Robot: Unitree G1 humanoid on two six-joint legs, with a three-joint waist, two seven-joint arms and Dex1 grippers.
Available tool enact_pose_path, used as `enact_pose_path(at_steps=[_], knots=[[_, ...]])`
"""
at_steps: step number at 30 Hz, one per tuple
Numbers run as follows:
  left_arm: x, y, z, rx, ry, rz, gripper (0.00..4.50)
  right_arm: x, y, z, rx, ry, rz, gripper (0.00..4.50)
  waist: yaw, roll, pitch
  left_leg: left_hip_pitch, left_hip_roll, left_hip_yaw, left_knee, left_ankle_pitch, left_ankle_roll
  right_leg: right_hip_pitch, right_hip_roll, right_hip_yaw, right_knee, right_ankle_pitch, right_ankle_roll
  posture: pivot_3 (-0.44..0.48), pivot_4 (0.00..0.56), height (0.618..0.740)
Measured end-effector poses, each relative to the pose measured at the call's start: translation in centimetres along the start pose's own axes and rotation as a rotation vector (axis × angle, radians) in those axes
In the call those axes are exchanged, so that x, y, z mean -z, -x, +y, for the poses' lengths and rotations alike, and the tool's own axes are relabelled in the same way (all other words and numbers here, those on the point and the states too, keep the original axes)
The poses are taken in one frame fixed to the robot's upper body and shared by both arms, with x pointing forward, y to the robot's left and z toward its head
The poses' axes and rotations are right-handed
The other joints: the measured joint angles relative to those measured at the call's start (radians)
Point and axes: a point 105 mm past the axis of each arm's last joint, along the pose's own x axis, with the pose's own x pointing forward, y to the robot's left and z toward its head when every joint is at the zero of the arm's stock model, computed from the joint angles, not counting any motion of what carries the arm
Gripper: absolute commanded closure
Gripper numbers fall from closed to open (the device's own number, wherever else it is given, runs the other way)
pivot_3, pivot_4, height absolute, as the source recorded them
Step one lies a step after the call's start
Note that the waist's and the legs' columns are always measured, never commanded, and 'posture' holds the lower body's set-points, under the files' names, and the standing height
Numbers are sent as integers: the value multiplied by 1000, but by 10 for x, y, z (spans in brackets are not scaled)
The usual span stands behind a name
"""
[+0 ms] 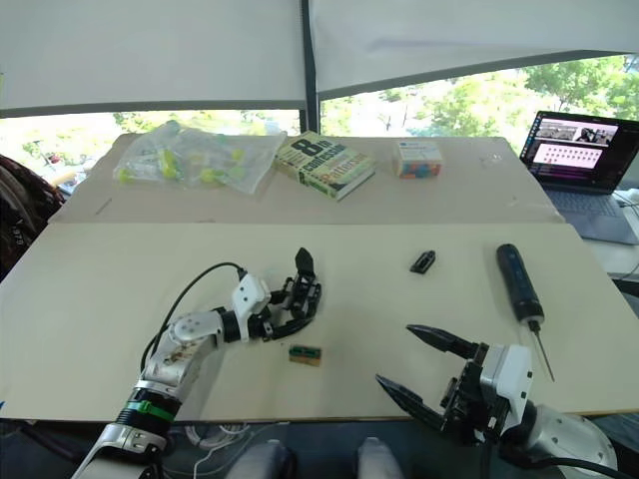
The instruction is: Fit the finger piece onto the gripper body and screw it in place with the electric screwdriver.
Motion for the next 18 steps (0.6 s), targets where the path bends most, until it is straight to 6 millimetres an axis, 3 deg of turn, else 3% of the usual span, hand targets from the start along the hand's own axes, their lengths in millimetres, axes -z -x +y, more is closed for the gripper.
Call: enact_pose_path(at_steps=[4,8,11,18], knots=[[5,22,8,-20,37,-1,31,2,10,-1,64,-21,20,0,-5,0,0,0,1,0,0,0,0,0,1,0,0,0,0,0,150,740],[16,74,21,-31,80,35,31,11,30,-3,201,-28,39,0,-14,1,0,0,4,0,0,0,0,-1,2,0,0,-1,-1,0,150,740],[11,110,26,-9,94,33,31,28,51,-5,317,-26,110,0,-9,2,-1,0,4,0,0,0,0,-1,-1,-1,0,-4,2,0,150,740],[-12,137,33,36,71,16,31,51,61,-23,490,13,318,0,0,2,-1,-2,4,0,0,0,0,-3,-4,0,-1,-7,-9,0,150,740]])
